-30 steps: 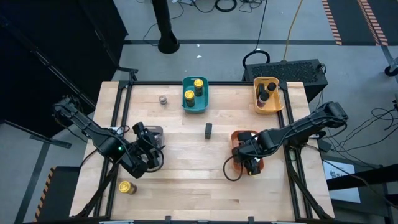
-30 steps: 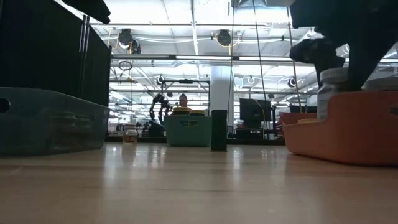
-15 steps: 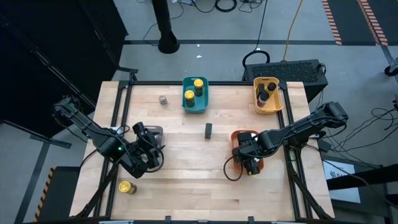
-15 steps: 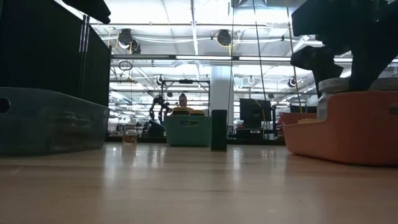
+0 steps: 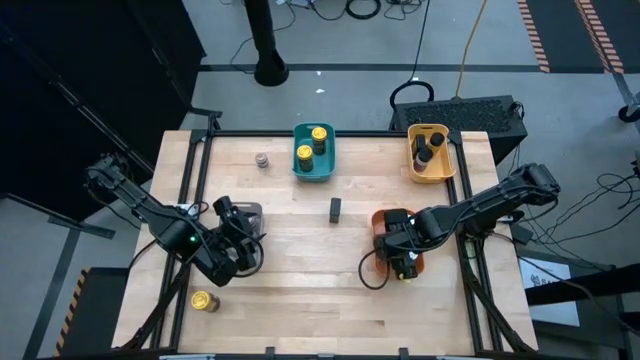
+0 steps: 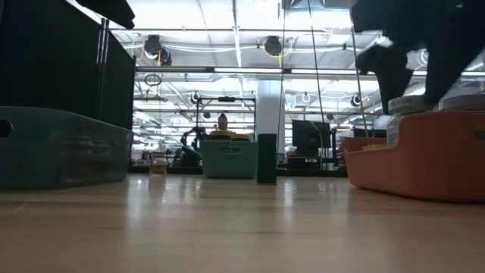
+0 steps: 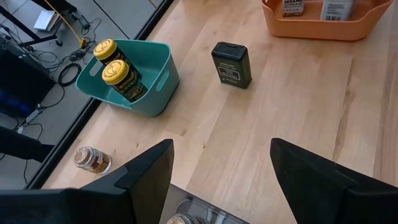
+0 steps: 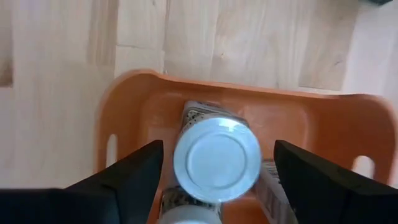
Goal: Sort spices by type
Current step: Put the white seasoning bottle into the orange bin, then put the brown seasoning bottle into the black bin
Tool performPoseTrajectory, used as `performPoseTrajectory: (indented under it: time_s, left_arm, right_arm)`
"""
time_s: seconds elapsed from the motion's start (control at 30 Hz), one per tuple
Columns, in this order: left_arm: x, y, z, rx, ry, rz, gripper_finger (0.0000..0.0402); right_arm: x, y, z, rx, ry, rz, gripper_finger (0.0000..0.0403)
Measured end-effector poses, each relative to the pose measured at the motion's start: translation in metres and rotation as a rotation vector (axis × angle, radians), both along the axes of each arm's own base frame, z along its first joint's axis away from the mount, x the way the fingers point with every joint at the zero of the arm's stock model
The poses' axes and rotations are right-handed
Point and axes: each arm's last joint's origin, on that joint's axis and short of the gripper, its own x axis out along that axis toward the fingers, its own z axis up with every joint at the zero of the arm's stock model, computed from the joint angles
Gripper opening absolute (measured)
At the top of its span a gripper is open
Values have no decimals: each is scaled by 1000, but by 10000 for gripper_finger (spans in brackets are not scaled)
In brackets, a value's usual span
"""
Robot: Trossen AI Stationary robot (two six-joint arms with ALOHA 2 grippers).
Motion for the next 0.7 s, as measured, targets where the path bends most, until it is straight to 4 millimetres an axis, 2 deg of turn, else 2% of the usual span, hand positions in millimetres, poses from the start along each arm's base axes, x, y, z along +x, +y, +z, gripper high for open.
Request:
performPoseTrajectory:
  time_s: [0.33, 0.53, 0.7]
  left_arm:
    - [2, -2, 1, -21, -29, 0, 274]
    - [4, -3, 2, -33, -43, 0, 274]
    - [4, -3, 2, -35, -45, 0, 274]
  right_arm:
    - [11, 2, 64, 0, -138, -62, 271]
    - [-6, -7, 94, -33, -276, -111, 254]
    - [-22, -16, 125, -67, -506, -103, 242]
